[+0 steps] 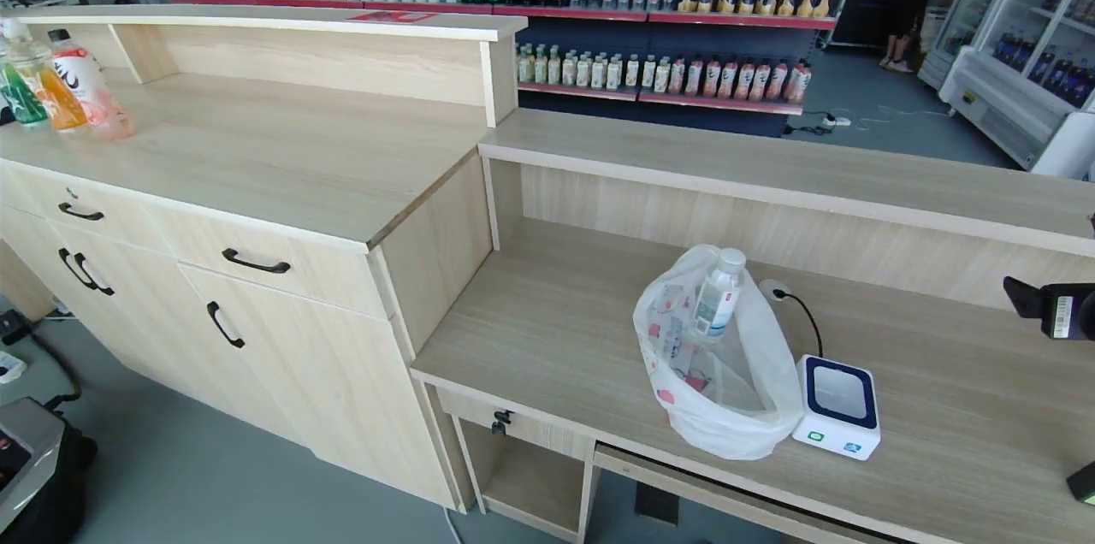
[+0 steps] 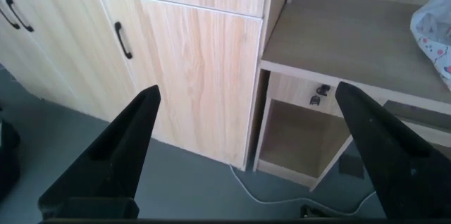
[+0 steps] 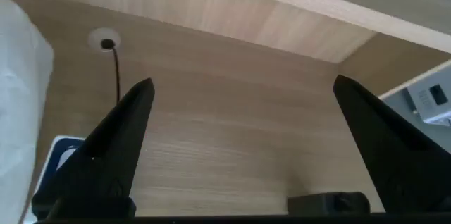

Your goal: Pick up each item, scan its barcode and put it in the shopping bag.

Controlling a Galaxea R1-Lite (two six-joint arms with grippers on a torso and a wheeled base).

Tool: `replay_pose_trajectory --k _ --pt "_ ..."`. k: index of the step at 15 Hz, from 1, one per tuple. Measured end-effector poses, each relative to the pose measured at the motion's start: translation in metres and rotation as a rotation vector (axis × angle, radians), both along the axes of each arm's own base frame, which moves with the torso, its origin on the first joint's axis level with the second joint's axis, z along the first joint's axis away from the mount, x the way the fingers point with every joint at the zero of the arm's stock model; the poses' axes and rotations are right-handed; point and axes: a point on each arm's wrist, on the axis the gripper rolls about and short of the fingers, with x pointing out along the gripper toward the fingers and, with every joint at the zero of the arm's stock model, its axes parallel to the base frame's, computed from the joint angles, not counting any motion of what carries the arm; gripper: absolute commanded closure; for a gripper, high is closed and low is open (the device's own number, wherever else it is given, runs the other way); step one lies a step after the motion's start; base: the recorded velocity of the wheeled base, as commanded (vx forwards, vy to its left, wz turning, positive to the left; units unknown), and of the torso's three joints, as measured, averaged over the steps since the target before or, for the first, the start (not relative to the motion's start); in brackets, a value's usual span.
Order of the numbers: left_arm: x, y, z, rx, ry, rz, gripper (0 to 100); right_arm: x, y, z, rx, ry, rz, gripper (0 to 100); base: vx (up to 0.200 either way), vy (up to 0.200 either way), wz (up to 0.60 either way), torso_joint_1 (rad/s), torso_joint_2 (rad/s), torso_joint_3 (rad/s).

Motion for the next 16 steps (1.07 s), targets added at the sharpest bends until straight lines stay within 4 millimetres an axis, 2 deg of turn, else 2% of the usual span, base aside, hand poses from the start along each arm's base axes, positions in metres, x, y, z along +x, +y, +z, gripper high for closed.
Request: replay_pose_trajectory --k 3,4,6,10,13,16 --pt "0.0 0.0 0.0 0.0 0.001 0.0 0 0.008 -0.018 0.0 0.087 0.015 -0.323 0 0.0 0.0 -0.6 -0.001 0.0 -0.001" --pt "0.0 0.0 0.0 0.0 0.0 0.0 0 0.015 -0.025 -0.003 0.121 0.025 -0.412 0 0.0 0.0 -0.6 0.007 0.01 0.007" --pt "0.0 0.0 0.0 0.0 0.0 0.0 0 0.035 -0.038 -0.014 0.206 0.01 -0.532 0 0.0 0.0 0.0 0.0 0.0 0.0" --pt "0.0 0.0 0.0 0.0 0.0 0.001 0 0.062 -0.057 -0.05 0.375 0.014 -0.504 0 0.0 0.0 0.0 0.0 0.0 0.0" --pt "0.0 0.0 0.0 0.0 0.0 0.0 0 0.073 -0.061 -0.076 0.404 0.076 -0.481 0 0.0 0.0 0.0 0.0 0.0 0.0" --pt "0.0 0.0 0.0 0.0 0.0 0.0 0 0.084 -0.064 -0.089 0.396 0.086 -0.471 0 0.0 0.0 0.0 0.0 0.0 0.0"
